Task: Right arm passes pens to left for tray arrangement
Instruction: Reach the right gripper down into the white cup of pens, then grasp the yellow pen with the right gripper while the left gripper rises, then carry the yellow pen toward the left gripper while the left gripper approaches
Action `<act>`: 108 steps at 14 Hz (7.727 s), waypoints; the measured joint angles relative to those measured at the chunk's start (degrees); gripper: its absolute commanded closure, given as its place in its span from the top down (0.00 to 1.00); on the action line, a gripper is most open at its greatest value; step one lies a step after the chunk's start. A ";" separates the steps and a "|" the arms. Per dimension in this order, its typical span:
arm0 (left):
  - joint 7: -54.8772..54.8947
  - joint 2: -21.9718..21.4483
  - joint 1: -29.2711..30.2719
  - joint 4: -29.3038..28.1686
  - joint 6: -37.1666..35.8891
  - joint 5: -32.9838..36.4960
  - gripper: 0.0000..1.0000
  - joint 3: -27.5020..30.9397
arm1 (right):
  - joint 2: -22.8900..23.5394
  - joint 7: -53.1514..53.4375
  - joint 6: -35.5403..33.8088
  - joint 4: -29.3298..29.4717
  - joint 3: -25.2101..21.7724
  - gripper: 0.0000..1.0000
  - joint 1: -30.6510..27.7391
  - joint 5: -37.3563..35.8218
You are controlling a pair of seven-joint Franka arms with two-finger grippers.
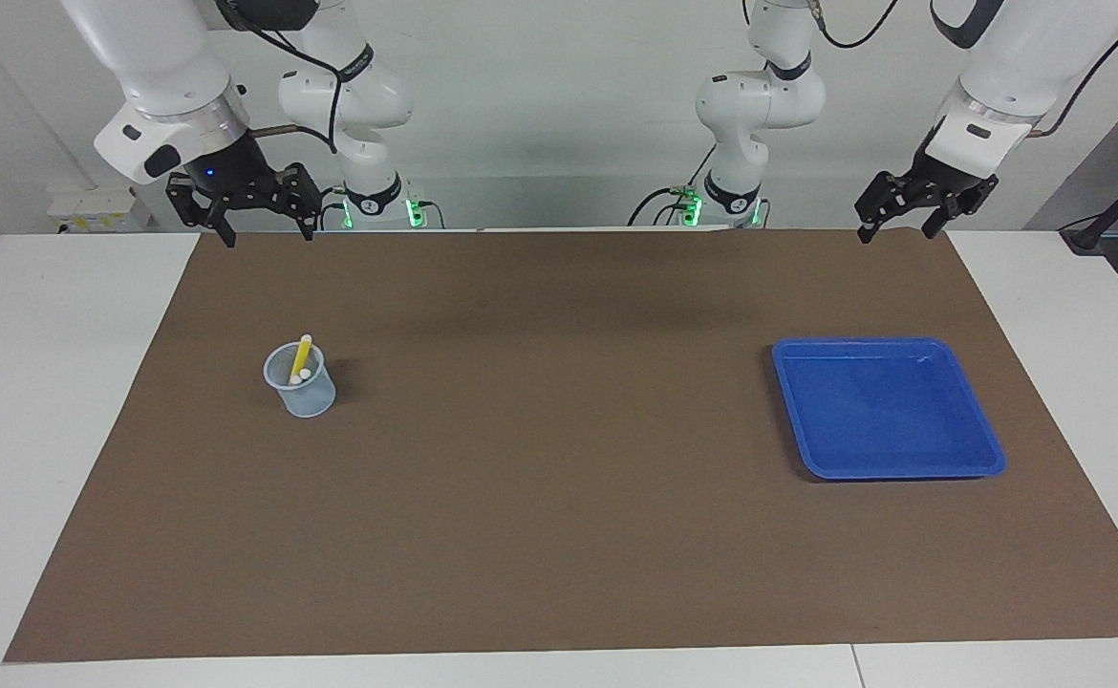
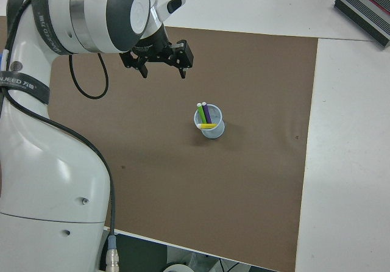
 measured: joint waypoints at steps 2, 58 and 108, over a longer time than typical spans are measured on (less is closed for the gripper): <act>0.00 0.00 0.00 0.01 0.00 0.00 0.98 0.00 | 0.00 0.04 0.00 0.00 -0.29 1.00 -0.02 0.06; -5.16 -5.31 0.22 -12.89 11.50 -18.90 1.00 1.03 | 0.32 2.19 33.05 -36.50 -1.12 0.00 -4.74 0.13; -39.83 -4.83 -38.94 -31.62 74.40 -81.20 0.90 -0.86 | -2.66 35.67 24.83 -14.05 1.95 0.00 22.66 37.70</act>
